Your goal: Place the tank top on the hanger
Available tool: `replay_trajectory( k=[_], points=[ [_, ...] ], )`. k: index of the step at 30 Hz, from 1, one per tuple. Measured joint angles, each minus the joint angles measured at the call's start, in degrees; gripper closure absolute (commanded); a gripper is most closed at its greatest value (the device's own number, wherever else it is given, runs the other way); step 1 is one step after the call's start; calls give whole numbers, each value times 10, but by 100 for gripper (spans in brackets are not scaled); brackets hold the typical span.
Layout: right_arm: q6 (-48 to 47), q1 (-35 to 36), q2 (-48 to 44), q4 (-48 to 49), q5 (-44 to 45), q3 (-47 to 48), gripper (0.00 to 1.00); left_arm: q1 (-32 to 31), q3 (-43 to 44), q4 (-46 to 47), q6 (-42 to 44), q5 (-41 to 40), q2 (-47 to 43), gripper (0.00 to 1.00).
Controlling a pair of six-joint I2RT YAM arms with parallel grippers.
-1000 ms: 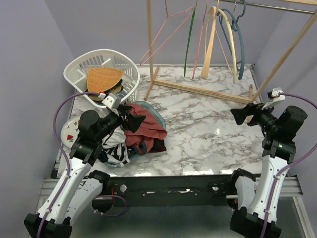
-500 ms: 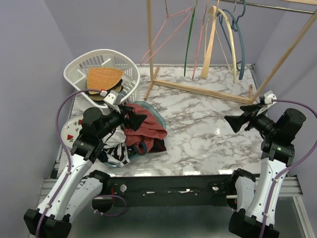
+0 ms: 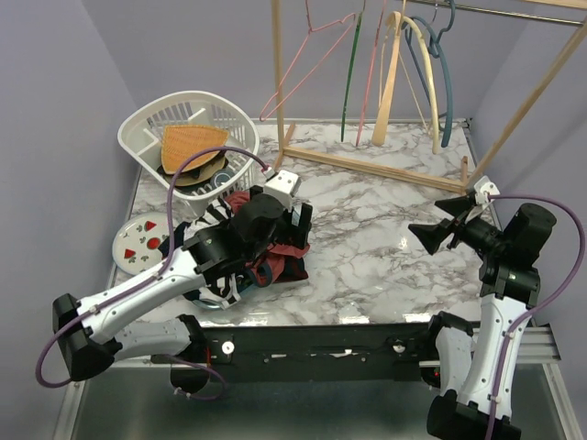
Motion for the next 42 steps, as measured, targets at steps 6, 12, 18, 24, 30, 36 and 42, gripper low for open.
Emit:
replay_trajectory(
  k=[6,12,18,24,30,36,42],
  points=[
    [-23,3,1,-3,-5,-9,0,-8,-1,-22,-22,-105,69,1],
    [-31,4,4,-8,-5,-9,0,-5,-15,-5,-43,-178,112,4],
    [-34,4,7,-11,-5,-10,0,38,-23,7,-79,-196,163,10],
    [-34,4,9,-11,-5,-11,0,70,-23,9,-114,-211,193,19],
    [-34,4,11,-11,-5,-12,0,89,-23,13,-132,-217,219,43],
    [-34,4,11,-11,-5,-12,0,97,-21,17,-135,-221,222,86],
    [-34,4,11,-11,-5,-12,0,97,-17,12,-123,-221,210,100]
  ],
)
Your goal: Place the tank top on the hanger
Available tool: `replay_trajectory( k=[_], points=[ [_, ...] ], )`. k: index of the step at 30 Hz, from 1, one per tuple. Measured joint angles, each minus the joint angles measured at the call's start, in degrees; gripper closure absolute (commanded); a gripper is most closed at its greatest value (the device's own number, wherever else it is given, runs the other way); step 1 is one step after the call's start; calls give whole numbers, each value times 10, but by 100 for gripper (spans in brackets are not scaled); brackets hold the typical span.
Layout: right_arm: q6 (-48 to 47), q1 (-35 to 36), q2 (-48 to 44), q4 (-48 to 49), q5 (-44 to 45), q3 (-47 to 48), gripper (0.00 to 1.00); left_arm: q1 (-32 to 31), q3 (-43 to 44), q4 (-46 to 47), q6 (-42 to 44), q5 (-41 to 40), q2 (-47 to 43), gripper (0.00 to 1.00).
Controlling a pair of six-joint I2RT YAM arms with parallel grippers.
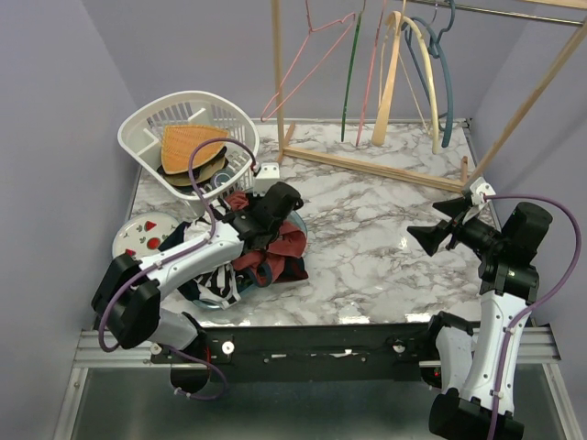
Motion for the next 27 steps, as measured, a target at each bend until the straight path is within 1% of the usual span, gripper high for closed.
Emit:
replay_trajectory(
  k=[4,10,16,19,27],
  points=[
    [0,0,0,0,0,0,0,0,15,-11,14,1,-38,100],
    [0,0,0,0,0,0,0,-1,70,-16,49,22,-87,100],
    [-1,0,0,-1,0,0,0,-6,176,-27,93,54,-90,100],
    [-3,0,0,-3,0,0,0,-16,247,-33,121,61,-81,100],
    [-8,4,3,-14,0,0,0,-36,438,-32,182,72,-19,100]
  ],
)
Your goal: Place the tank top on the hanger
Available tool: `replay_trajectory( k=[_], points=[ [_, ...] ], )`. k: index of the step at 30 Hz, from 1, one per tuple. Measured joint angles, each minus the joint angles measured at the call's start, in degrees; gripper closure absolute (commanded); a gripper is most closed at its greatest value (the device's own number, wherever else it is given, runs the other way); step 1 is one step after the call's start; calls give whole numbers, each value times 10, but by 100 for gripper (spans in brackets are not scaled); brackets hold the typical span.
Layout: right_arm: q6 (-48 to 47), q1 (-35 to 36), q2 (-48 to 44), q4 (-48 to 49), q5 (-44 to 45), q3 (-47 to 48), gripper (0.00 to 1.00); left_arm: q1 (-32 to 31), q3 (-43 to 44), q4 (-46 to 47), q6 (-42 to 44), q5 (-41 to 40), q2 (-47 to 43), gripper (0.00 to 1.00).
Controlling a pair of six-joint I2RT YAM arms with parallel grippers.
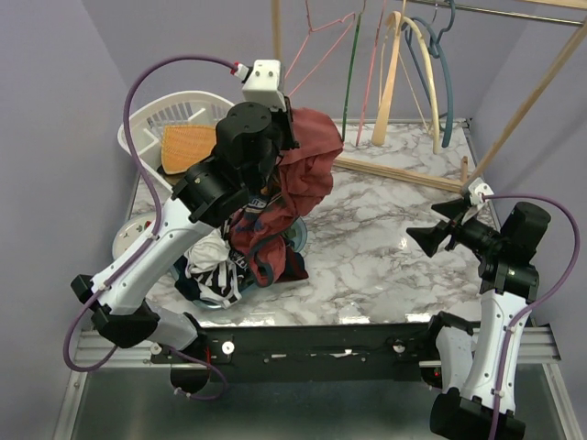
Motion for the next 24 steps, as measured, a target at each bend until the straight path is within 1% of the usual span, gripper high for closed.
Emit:
replay_trajectory(
  k=[5,10,13,18,24],
  points=[
    [-2,1,4,-3,1,0,0,-30,90,-9,17,29,46,100],
    [-2,3,8,-7,9,0,0,-78,207,-19,43,51,111,100],
    [-2,3,8,-7,14,0,0,-108,256,-19,60,59,136,100],
    [-2,3,8,-7,21,0,0,-155,308,-8,96,61,153,100],
    [-2,3,8,-8,23,1,0,-194,342,62,131,70,166,100]
  ],
)
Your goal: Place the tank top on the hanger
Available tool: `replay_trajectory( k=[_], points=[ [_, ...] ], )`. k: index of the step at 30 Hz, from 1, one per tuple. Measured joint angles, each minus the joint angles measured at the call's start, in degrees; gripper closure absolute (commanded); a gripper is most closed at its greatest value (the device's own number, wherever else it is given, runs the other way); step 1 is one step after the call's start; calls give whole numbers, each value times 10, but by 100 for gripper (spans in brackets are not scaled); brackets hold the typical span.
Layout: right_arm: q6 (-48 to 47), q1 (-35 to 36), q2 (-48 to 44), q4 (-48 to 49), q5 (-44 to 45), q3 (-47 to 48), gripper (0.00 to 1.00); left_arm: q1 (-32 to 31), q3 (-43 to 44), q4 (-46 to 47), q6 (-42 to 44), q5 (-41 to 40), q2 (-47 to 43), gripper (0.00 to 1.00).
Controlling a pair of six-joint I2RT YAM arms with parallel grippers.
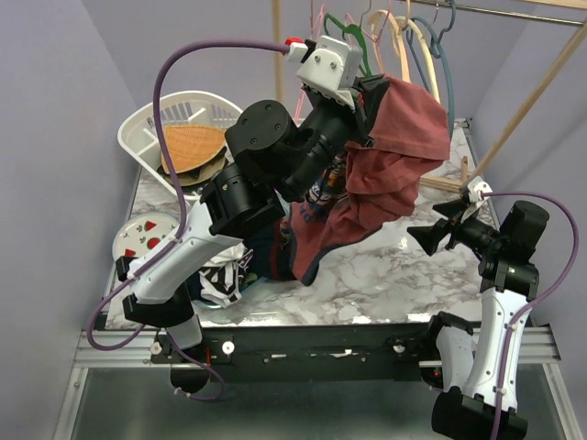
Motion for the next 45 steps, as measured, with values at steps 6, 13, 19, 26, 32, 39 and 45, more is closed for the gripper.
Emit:
replay_trajectory(
  k=[6,13,19,26,32,39,45],
  points=[
    [0,0,0,-1,0,1,0,-19,36,88,20,22,33,100],
    [1,0,0,0,12,1,0,-26,6,128,27,25,45,100],
    [4,0,0,-2,46,4,0,-26,-190,156,19,8,2,100],
    [-21,0,10,-23,97,10,0,-17,-482,173,-57,3,-68,72],
    [-91,0,14,-78,136,11,0,2,-610,169,-110,59,-93,10],
    [-219,0,37,-192,160,48,0,43,-684,148,-96,120,-104,1],
    [-312,30,82,-275,108,57,0,45,-736,127,-67,108,-195,1]
  ],
)
